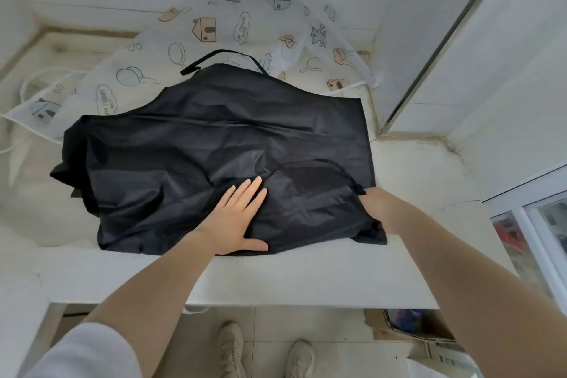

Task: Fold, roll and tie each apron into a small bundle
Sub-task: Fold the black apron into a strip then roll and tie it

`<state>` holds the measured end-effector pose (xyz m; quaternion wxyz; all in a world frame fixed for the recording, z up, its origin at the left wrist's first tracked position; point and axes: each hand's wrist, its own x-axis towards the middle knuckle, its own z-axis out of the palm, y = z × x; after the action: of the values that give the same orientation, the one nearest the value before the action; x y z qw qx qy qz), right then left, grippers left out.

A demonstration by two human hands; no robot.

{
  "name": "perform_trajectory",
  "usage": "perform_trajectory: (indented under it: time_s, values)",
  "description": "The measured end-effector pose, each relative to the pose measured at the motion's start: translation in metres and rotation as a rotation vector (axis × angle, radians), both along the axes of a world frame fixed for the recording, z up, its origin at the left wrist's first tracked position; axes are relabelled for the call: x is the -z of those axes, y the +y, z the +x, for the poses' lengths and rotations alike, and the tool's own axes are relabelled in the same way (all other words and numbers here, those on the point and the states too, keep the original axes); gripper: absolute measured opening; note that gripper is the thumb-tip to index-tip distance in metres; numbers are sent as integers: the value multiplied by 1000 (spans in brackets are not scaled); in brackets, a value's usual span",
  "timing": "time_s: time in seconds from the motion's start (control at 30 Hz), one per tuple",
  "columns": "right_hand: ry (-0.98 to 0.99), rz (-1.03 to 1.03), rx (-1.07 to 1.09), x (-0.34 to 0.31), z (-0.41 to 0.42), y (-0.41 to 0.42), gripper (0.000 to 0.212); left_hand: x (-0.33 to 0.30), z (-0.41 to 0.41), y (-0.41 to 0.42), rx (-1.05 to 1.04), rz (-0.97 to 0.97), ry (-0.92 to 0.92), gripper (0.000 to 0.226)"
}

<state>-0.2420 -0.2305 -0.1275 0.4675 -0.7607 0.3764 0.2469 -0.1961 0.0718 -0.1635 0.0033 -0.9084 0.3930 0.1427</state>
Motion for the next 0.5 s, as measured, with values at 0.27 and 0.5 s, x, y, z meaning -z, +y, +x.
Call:
perform_trajectory:
  time_s: [0.27,0.5]
  values:
    - [-390,146,432,-15,5,-32,41,-10,6,-27,-238,20,-133,96]
    - [-469,345,284,-26,-10,1,22,-25,0,-58,-294,-76,-44,76]
